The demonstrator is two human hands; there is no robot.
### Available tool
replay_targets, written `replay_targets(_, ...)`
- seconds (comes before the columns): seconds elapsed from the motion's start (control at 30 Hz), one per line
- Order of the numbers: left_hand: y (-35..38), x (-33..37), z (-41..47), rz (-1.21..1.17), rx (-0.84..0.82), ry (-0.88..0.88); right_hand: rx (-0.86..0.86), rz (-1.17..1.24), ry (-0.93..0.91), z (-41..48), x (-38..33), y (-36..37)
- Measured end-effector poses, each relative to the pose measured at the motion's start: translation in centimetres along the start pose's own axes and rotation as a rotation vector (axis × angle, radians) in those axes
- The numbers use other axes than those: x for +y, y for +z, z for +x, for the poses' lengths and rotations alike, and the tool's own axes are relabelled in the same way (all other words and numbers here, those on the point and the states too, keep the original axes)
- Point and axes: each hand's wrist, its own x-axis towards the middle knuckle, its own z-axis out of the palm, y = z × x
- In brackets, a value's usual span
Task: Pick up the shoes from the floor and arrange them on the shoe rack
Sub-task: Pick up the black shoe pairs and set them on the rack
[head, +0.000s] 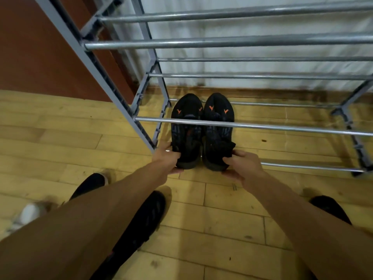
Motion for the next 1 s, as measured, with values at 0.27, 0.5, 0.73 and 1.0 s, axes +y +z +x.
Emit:
replay_targets(0.27,-0.9,0.9,0.5,-0.028,0.163,0.09,-0.071,0.014,-0.017,-0.5,0.4,1.8)
replay_targets(0.5,-0.1,0.2,-1.2,0.044,0.244,-0.07,-0.077,-0.318,-0.103,-2.3,0.4,1.3)
replay_targets(0.73,-3.9,1.6,-7.9,0.786,-0.15,-0.124,-0.217,-0.856,-0.202,-9.0,-2.8,-2.5)
replay_targets(1.0,3.6,8.3,-21.7,0.894,-0.582,0.308,-0.197,-1.596,-0.17,-21.2,-10.6,-14.2)
